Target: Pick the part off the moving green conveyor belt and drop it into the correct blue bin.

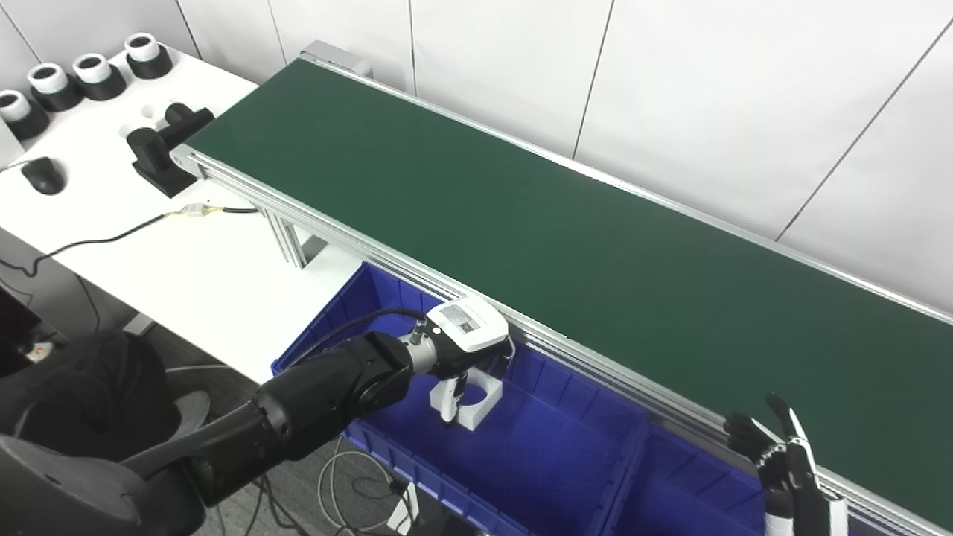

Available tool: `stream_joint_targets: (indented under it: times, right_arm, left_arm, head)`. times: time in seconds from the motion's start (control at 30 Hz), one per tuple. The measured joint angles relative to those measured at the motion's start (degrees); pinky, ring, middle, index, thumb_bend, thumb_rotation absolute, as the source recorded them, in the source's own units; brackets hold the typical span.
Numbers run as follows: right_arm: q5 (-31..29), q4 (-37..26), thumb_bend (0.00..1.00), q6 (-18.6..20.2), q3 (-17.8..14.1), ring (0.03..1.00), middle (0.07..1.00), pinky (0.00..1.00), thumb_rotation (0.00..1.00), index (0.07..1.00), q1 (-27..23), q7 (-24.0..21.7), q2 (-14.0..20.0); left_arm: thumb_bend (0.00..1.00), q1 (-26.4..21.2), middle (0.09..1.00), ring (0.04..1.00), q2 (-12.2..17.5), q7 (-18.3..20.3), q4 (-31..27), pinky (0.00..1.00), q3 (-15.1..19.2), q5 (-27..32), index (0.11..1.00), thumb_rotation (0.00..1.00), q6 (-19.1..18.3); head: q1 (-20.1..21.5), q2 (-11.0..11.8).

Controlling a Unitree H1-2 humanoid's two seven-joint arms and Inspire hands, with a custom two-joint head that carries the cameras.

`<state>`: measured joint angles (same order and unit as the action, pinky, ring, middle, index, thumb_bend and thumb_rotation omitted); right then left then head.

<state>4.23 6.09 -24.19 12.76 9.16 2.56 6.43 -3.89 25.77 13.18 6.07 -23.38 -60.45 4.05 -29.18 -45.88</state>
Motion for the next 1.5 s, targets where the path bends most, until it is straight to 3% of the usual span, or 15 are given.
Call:
stream_joint_targets:
  times: [0.33, 0.43, 0.53, 0.57, 0.6, 0.7, 0.87, 1.17, 1.4, 1.5]
  right_arm:
    - [0.91, 0.01, 0.77, 0.0, 0.0, 0.739, 0.729, 0.71, 0.98, 0.901, 0.06, 0.24, -0.08]
    - [1.79, 0.01, 0.77, 0.0, 0.12, 0.732, 0.72, 0.7, 0.99, 0.899, 0.1, 0.9, -0.1]
    - [2.34, 0.01, 0.78, 0.0, 0.34, 0.733, 0.72, 0.7, 0.99, 0.9, 0.12, 1.24, -0.11]
    - [2.35, 0.01, 0.79, 0.0, 0.33, 0.733, 0.721, 0.7, 0.98, 0.899, 0.19, 1.24, -0.12]
    - [2.33, 0.01, 0.79, 0.0, 0.31, 0.733, 0.722, 0.7, 0.98, 0.898, 0.27, 1.24, -0.12]
    - [1.63, 0.01, 0.77, 0.0, 0.14, 0.735, 0.725, 0.7, 0.96, 0.899, 0.51, 1.2, -0.15]
    - [1.46, 0.04, 0.75, 0.0, 0.16, 0.732, 0.723, 0.7, 0.98, 0.902, 0.53, 1.22, 0.24]
    - [-0.01, 0.08, 0.77, 0.0, -0.15, 0.734, 0.723, 0.71, 0.95, 0.905, 1.15, 0.65, 0.59]
    - [-0.36, 0.35, 0.76, 0.0, -0.47, 0.726, 0.72, 0.7, 0.96, 0.899, 1.26, 0.6, 0.64]
    - [-0.1, 0.34, 0.75, 0.0, -0.24, 0.733, 0.72, 0.7, 0.96, 0.898, 1.66, 0.69, 0.7]
  left_arm:
    - [0.53, 0.0, 0.495, 0.459, 1.51, 3.75, -0.82, 0.38, -0.28, 3.67, 0.484, 0.0, 0.04]
    - [0.52, 0.0, 0.509, 0.498, 1.67, 4.4, -0.99, 0.42, -0.39, 3.71, 0.477, 0.0, 0.0]
    - [0.52, 0.0, 0.562, 0.526, 1.68, 6.31, -1.34, 0.46, -0.68, 3.76, 0.489, 0.07, -0.05]
    - [0.81, 0.0, 0.594, 0.552, 1.73, 7.36, -1.64, 0.48, -0.86, 3.73, 0.56, 0.27, -0.14]
    - [0.9, 0.0, 0.605, 0.56, 1.96, 8.66, -2.16, 0.48, -1.19, 3.68, 0.585, 0.34, -0.24]
    - [0.99, -0.02, 0.626, 0.563, 3.12, 11.61, -3.48, 0.45, -2.43, 3.46, 0.619, 0.45, -0.29]
    - [1.0, -0.14, 0.641, 0.578, 3.37, 12.57, -3.47, 0.46, -2.71, 2.47, 0.628, 0.52, -0.39]
    - [1.0, -0.13, 0.607, 0.532, 2.62, 12.63, -4.0, 0.42, -2.71, 2.42, 0.631, 0.6, -1.37]
    - [0.98, 0.2, 0.563, 0.469, 1.49, 9.63, -4.71, 0.36, -2.37, 3.04, 0.601, 0.6, -1.31]
    - [0.95, 2.66, 0.571, 0.478, 0.76, 9.5, -10.57, 0.36, 0.25, 7.79, 0.598, 0.54, -1.76]
  head:
    - [0.88, 0.18]
    - [2.2, 0.35]
    - [2.64, 0.7]
    - [2.64, 0.7]
    - [2.46, 0.79]
    - [2.55, 0.7]
    - [2.9, 2.02]
    - [2.11, 2.11]
    - [3.94, 2.9]
    - [4.56, 2.73]
